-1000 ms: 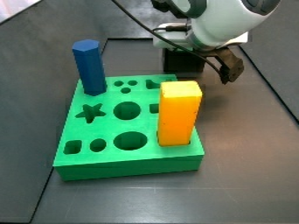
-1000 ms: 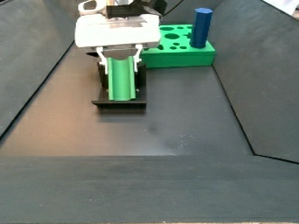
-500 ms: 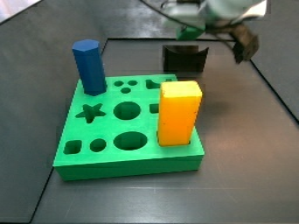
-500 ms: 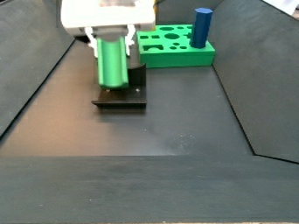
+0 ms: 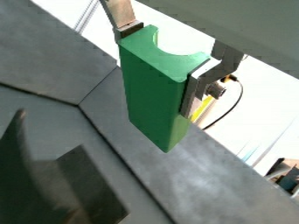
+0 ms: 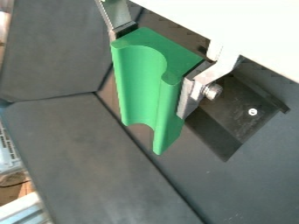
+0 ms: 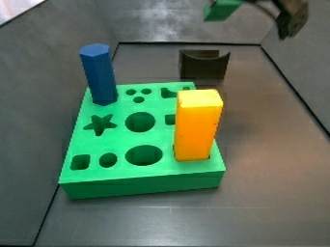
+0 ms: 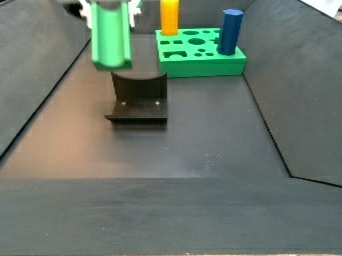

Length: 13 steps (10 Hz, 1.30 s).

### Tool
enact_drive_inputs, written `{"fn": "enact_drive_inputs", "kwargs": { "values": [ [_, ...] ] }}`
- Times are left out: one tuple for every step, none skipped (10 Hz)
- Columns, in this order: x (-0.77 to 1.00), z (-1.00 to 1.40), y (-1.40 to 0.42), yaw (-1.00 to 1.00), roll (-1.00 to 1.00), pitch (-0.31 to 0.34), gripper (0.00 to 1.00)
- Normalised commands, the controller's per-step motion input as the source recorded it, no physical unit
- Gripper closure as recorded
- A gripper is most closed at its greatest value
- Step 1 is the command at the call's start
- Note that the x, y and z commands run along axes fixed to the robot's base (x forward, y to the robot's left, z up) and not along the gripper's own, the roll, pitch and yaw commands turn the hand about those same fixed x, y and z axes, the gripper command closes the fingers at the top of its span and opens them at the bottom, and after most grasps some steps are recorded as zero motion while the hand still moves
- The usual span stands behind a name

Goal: Pick up the arch object. Move up. Place the arch object on the fixture. Regrasp the arch object. Move to above the board. Insert the arch object.
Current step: Move to above the board.

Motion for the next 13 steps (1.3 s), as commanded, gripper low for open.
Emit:
{"fn": "enact_drive_inputs", "kwargs": {
  "values": [
    [0.17, 1.0, 0.02, 0.07, -0.03, 0.082, 1.0],
    [0.16, 1.0, 0.01, 0.07, -0.03, 0.096, 1.0],
    [0.16, 1.0, 0.0, 0.08, -0.03, 0.102, 1.0],
    [0.14, 1.0, 0.0, 0.08, -0.03, 0.108, 1.0],
    [0.13, 0.97, -0.01, 0.09, -0.04, 0.107, 1.0],
    [0.09, 0.74, -0.02, 0.1, -0.04, 0.108, 1.0],
    [0.06, 0.56, -0.02, 0.1, -0.04, 0.104, 1.0],
    [0.04, 0.39, -0.02, 0.11, -0.04, 0.098, 1.0],
    [0.03, 0.22, -0.02, 0.11, -0.05, 0.09, 1.0],
    [-0.68, 0.14, -1.0, -0.13, -1.0, -0.048, 1.0],
    [-0.68, 0.12, -1.0, -0.13, -1.0, -0.053, 1.0],
    [-0.73, 0.14, -1.0, -0.14, -1.0, -0.078, 1.0],
    [-0.75, 0.12, -1.0, -0.14, -1.0, -0.087, 1.0]
  ]
}}
